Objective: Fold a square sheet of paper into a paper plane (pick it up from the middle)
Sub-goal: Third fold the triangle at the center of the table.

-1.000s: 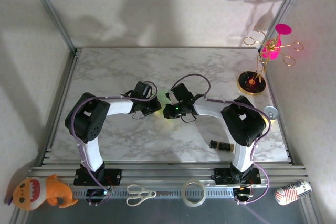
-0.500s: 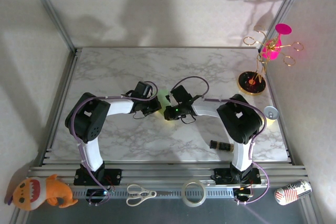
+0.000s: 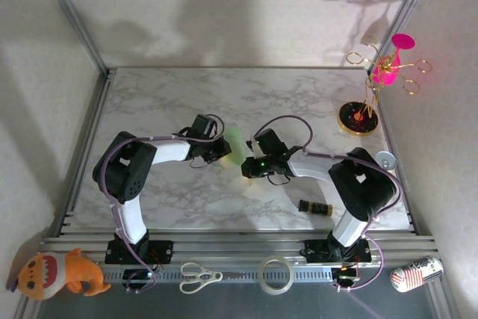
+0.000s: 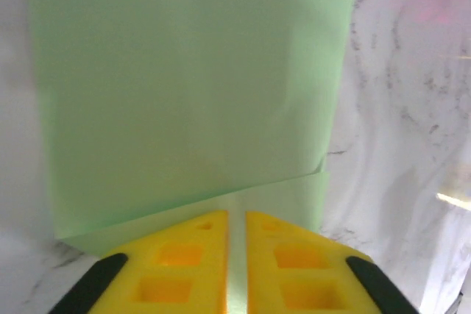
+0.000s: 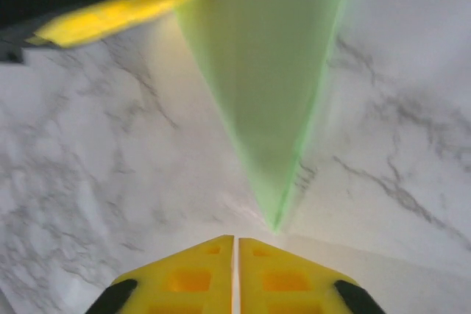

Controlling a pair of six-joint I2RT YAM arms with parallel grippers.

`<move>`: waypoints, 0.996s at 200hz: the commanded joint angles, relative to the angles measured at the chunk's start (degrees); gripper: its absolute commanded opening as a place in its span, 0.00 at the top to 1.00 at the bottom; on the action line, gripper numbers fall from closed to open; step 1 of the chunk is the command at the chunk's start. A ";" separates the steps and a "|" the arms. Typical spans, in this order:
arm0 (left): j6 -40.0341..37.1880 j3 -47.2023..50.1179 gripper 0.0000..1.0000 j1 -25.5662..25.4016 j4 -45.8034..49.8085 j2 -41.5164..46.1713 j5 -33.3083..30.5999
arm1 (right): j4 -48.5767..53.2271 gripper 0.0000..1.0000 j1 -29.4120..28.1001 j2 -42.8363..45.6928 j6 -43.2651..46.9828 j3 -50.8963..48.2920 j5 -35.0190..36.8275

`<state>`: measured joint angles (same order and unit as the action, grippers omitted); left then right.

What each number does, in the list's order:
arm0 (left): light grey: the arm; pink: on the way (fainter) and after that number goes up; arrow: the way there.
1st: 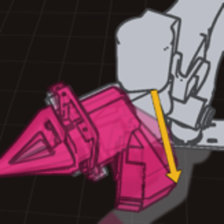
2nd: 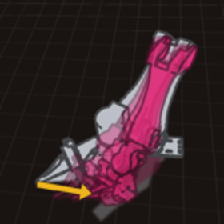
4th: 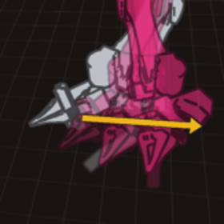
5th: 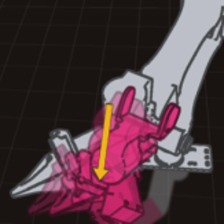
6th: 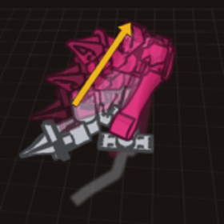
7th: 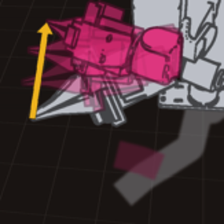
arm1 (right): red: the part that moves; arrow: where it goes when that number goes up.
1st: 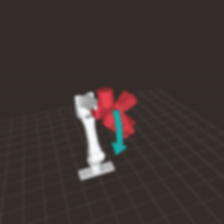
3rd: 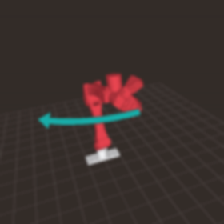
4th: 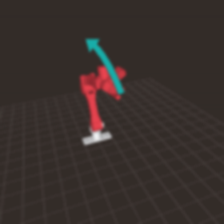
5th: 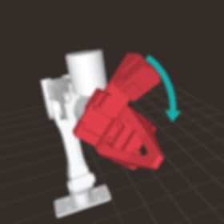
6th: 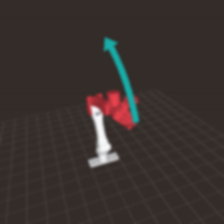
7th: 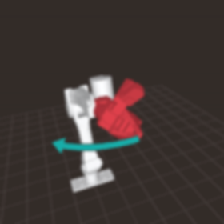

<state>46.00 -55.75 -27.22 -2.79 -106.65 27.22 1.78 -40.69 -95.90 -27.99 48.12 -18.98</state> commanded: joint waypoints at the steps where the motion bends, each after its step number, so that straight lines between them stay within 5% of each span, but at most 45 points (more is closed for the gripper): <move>1: 3.95 -1.46 0.78 0.53 -3.06 5.79 0.58 | -5.21 0.83 0.39 2.89 -4.92 2.55 3.74; 21: 6.89 1.17 0.68 2.21 -3.92 9.59 -2.17 | -6.12 0.73 0.38 2.21 -7.81 3.80 7.05; 76: 12.70 10.52 0.57 5.69 -8.44 13.66 -1.31 | -2.24 0.73 0.41 -6.36 -10.15 11.80 8.68; 199: 14.26 10.19 0.63 5.25 -10.44 6.08 3.27 | 4.27 0.77 0.62 -16.47 -11.65 16.07 9.85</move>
<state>60.27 -44.75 -21.56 -12.10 -98.67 28.91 3.20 -40.36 -110.63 -38.83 63.57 -10.07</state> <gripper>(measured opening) 0.377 0.229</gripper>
